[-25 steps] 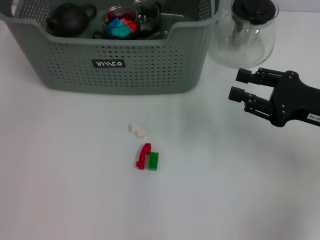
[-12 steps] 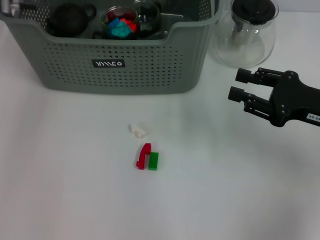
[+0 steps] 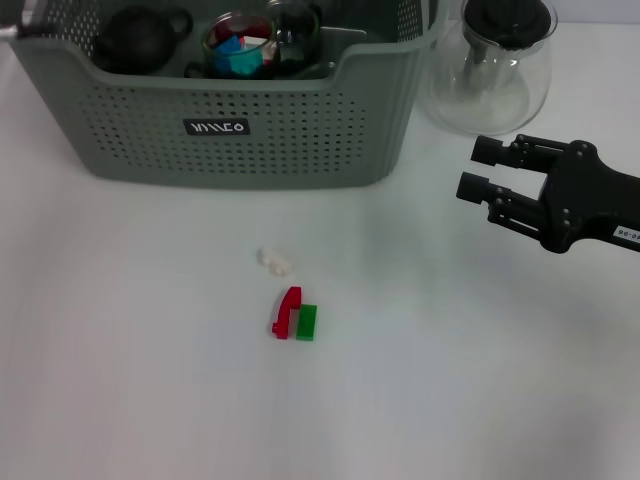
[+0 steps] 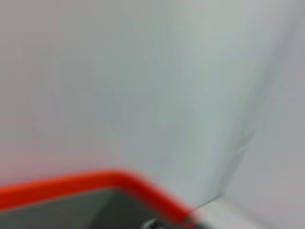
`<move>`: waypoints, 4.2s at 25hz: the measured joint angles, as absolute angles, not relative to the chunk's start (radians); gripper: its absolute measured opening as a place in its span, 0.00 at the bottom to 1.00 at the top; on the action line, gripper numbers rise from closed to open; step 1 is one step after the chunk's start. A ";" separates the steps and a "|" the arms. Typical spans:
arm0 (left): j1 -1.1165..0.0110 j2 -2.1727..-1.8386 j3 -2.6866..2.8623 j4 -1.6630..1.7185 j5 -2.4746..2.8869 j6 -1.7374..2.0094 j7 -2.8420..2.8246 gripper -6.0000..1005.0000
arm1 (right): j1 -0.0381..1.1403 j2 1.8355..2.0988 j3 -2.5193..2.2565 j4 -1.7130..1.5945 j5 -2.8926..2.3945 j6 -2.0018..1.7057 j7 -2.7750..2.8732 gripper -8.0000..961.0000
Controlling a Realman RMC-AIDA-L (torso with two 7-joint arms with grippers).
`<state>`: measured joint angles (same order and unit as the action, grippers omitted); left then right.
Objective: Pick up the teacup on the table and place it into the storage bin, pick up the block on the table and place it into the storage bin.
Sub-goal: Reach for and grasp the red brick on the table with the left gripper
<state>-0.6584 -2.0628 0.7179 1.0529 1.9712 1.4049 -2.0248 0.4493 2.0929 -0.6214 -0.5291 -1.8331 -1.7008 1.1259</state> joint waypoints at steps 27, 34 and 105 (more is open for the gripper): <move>-0.336 -2.168 0.682 0.510 2.016 1.562 -0.833 0.67 | 0.445 2.093 -0.621 -0.521 -1.833 -1.699 1.126 0.53; -0.343 -2.173 0.698 0.444 2.009 1.444 -0.746 0.66 | 0.442 2.092 -0.621 -0.517 -1.833 -1.700 1.126 0.53; -0.356 -2.174 0.652 0.360 1.982 1.289 -0.657 0.35 | 0.437 2.090 -0.610 -0.517 -1.833 -1.706 1.126 0.53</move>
<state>-0.3558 -2.1736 0.6520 0.3600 1.9823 1.2893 -0.6565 0.4372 2.0897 -0.6105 -0.5169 -1.8331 -1.7060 1.1259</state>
